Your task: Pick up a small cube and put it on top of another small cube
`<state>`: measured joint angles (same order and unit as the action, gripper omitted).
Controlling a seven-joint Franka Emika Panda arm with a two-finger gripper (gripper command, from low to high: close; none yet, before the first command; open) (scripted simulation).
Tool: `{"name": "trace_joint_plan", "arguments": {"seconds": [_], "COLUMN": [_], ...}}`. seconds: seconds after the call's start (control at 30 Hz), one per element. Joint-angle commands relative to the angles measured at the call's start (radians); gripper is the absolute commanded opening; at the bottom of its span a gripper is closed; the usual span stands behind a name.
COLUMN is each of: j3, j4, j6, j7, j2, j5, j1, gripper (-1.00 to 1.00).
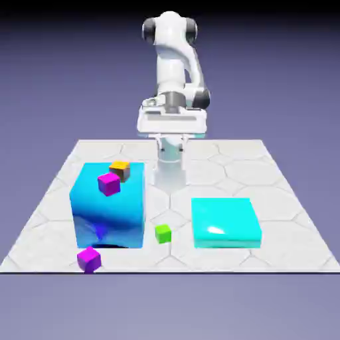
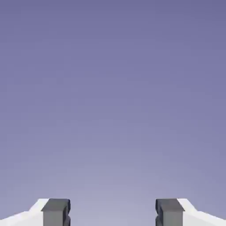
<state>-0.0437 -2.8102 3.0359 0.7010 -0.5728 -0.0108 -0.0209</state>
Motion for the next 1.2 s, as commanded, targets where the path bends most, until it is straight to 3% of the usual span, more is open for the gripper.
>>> {"name": "trace_joint_plan", "arguments": {"seconds": [0.0,1.17], "j3": [-0.036,-1.305], "j4": [0.000,-0.007], "j6": [-0.001,-0.032], "j7": [-0.033,-1.195], "j2": [-0.002,-0.084], "j5": [-0.009,-0.323], "j1": [-0.027,-0.981], "gripper": [0.00,0.00]}}
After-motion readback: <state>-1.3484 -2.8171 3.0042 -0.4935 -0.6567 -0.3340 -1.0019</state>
